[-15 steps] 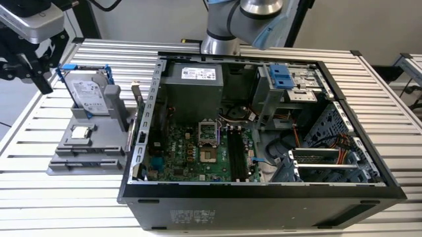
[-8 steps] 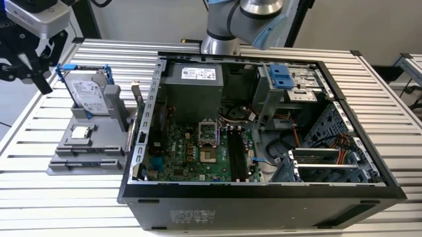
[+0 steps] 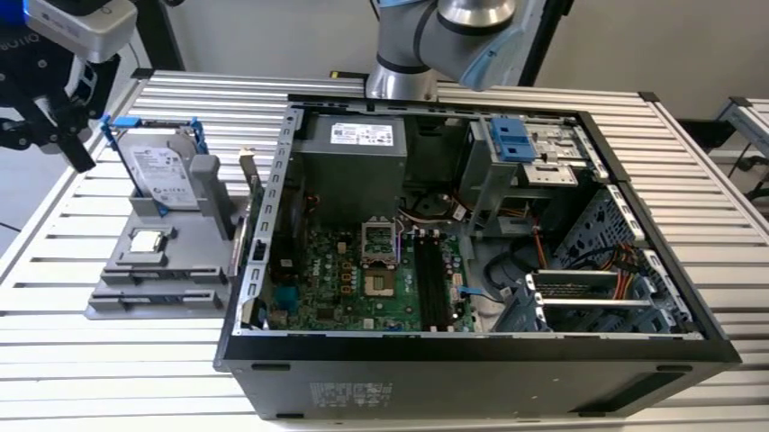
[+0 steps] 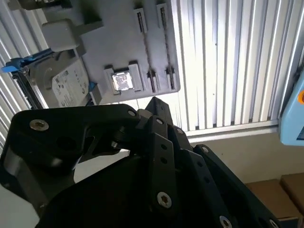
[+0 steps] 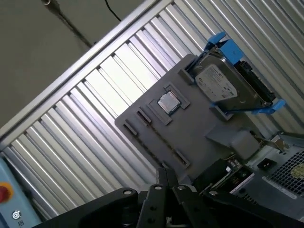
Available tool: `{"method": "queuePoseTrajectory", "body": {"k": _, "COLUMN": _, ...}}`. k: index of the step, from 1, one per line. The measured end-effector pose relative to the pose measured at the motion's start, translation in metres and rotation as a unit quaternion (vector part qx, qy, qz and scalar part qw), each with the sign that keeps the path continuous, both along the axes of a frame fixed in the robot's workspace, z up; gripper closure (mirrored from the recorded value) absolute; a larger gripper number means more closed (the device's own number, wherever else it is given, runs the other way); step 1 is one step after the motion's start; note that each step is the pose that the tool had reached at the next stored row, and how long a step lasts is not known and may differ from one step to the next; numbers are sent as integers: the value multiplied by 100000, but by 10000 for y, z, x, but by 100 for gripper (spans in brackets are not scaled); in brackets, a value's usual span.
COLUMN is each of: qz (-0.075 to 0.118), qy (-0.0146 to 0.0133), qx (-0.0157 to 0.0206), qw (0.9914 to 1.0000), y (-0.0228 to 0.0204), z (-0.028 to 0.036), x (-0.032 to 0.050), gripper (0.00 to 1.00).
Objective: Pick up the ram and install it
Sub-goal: 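Pick up the ram and move it above insertion slot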
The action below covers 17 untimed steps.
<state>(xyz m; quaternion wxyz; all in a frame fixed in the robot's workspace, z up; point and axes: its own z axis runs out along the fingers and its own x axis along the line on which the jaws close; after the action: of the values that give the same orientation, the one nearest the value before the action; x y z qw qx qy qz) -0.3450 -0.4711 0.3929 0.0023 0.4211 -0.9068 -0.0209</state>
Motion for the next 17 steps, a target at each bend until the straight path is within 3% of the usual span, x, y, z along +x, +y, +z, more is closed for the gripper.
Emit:
{"method": "queuePoseTrajectory", "body": {"k": 4, "qz": 3617, "qy": 0, "qx": -39, "qw": 99935, "y": 0, "z": 1, "x": 0, "gripper": 100}}
{"method": "queuePoseTrajectory", "body": {"k": 9, "qz": 8162, "qy": 0, "qx": -82, "qw": 99666, "y": 0, "z": 1, "x": 0, "gripper": 100}}
{"method": "queuePoseTrajectory", "body": {"k": 14, "qz": 12737, "qy": -5, "qx": -91, "qw": 99185, "y": 0, "z": 1, "x": 0, "gripper": 100}}
{"method": "queuePoseTrajectory", "body": {"k": 17, "qz": 15495, "qy": -5, "qx": -94, "qw": 98792, "y": 0, "z": 2, "x": 0, "gripper": 100}}
